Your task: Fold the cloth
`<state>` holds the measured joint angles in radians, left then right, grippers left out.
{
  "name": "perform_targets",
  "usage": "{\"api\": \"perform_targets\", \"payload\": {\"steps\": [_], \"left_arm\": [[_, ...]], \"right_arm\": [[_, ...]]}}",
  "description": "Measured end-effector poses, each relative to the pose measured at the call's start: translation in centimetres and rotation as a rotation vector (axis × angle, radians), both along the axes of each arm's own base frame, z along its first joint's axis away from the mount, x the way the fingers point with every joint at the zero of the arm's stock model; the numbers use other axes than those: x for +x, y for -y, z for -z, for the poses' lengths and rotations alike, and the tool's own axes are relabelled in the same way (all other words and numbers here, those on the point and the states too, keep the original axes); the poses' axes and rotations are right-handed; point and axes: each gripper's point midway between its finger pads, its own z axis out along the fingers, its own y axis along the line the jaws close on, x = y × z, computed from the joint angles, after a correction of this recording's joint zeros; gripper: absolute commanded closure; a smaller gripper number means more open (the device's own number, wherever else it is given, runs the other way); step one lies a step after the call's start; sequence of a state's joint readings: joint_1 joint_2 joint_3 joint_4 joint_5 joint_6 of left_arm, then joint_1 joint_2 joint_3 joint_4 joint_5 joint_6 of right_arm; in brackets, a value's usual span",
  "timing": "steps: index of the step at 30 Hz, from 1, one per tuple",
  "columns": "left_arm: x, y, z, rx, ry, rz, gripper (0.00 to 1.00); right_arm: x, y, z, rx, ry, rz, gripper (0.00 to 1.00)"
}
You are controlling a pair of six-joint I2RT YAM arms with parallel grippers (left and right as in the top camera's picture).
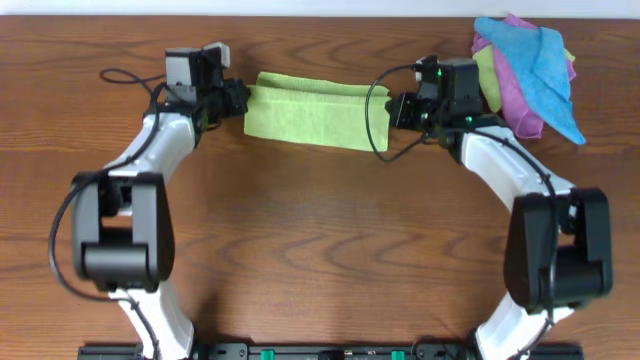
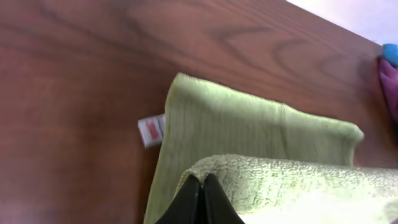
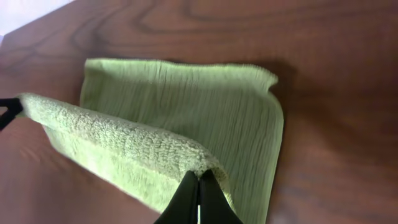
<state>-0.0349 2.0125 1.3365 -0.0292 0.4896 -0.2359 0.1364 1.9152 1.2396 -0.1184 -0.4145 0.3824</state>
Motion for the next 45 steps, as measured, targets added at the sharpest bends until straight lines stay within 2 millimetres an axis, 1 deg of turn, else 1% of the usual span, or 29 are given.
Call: {"api": "perform_targets", "payload": {"steps": [5,11,14,16,19,26,31,33,37,40,45], "left_arm": [[2.9,0.3,0.7,-0.006,0.006,0.006,0.94],[6.1,0.9,0.0,-0.018,0.04,0.022,0.94],[7.0,1.2,-0.4,-0.027,0.044,0.032,0.94],[7.3,1.4,-0.3,-0.033,0.041,0.039,0.94],[6.5,1.5,0.7,-0.039,-0.012,0.048,0.94],[3.7,1.5,3.2,-0.013,-0.155,0.081,0.94],[2.5,1.4,4.0,0.009,-0.201,0.104,0.94],[2.1,1.3,4.3,0.02,-0.216,0.109,0.94],[1.5,0.8,5.0,0.054,-0.249,0.099,0.94],[1.3,0.3,5.3,0.084,-0.26,0.093,0.94],[1.6,-0.7,5.6,0.138,-0.256,0.069,0.94]], "right_arm": [[2.4,0.5,0.2,0.005,0.011,0.014,0.98],[4.9,1.4,-0.4,0.014,0.041,0.032,0.98],[5.6,1.7,-0.5,0.015,0.051,0.039,0.98],[5.5,1.9,-0.4,0.015,0.041,0.042,0.98],[5.0,2.0,0.2,0.012,0.006,0.043,0.98],[3.2,2.2,1.8,0.001,-0.1,0.043,0.98],[2.0,2.2,2.8,-0.007,-0.167,0.042,0.98],[1.5,2.1,3.4,-0.013,-0.195,0.04,0.98],[0.5,1.5,5.5,-0.026,-0.26,0.029,0.98],[0.2,1.5,6.5,-0.029,-0.286,0.028,0.98],[0.0,2.2,7.1,-0.064,-0.303,0.052,0.98]]}}
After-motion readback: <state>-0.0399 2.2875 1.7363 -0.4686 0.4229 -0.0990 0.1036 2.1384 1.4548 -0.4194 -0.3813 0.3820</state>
